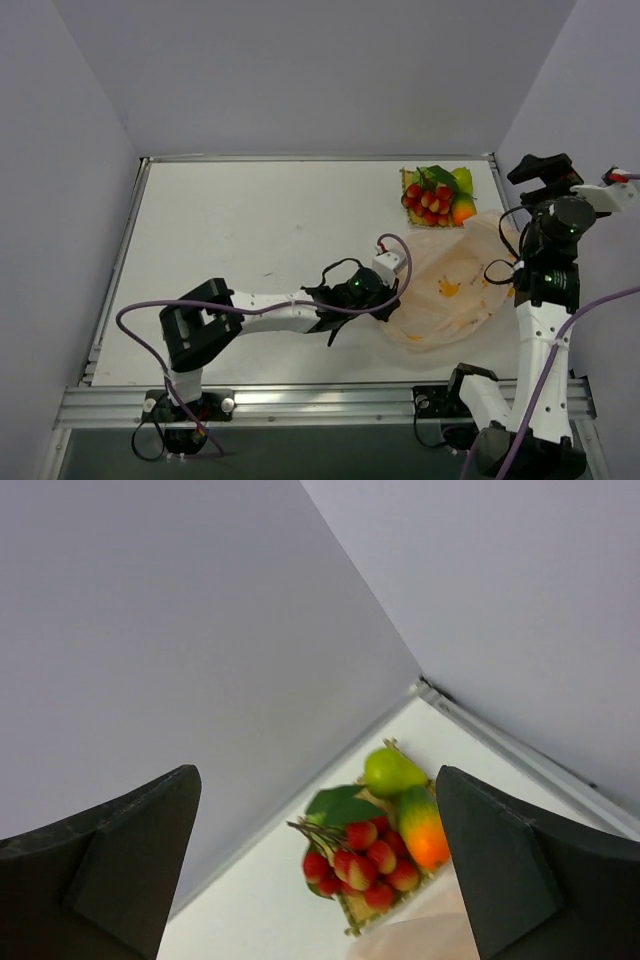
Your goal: Take the fake fruits out of the plastic bag
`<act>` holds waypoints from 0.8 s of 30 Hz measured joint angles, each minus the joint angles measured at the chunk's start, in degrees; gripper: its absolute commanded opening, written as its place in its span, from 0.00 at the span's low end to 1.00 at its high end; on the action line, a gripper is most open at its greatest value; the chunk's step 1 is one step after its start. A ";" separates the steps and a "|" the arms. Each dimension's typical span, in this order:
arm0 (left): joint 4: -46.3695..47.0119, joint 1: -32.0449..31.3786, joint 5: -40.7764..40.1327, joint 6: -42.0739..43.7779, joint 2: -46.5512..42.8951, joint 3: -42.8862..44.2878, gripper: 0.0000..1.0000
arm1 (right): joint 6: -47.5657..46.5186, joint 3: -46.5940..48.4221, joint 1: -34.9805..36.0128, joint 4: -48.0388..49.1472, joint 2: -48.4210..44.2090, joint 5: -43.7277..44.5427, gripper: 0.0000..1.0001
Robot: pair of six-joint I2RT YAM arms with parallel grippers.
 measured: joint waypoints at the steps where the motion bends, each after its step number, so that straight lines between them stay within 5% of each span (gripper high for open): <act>1: -0.17 -0.44 0.22 0.11 1.29 1.55 0.02 | -0.13 1.51 0.02 -0.98 -1.68 -0.07 1.00; 6: -1.97 -2.14 0.92 0.72 7.02 8.37 0.04 | 0.92 3.87 0.57 -3.85 -8.66 -2.56 1.00; 8: -2.73 -2.60 0.90 0.96 7.63 8.96 0.20 | 1.79 3.82 0.79 -4.79 -9.92 -4.85 1.00; 9: -3.21 -2.67 0.74 1.05 7.63 8.96 0.30 | 2.08 3.65 0.83 -5.07 -10.10 -5.86 1.00; 13: -4.02 -3.17 -0.68 1.62 7.04 8.72 0.98 | 3.17 2.25 0.83 -7.19 -10.47 -9.31 1.00; 18: -7.98 -3.19 -4.66 2.86 -0.59 5.57 0.94 | 4.35 2.19 0.83 -9.42 -11.45 -12.20 1.00; 24: -15.34 -3.19 -13.46 6.80 -20.20 5.07 0.94 | 5.75 3.06 0.83 -9.60 -14.80 -17.64 1.00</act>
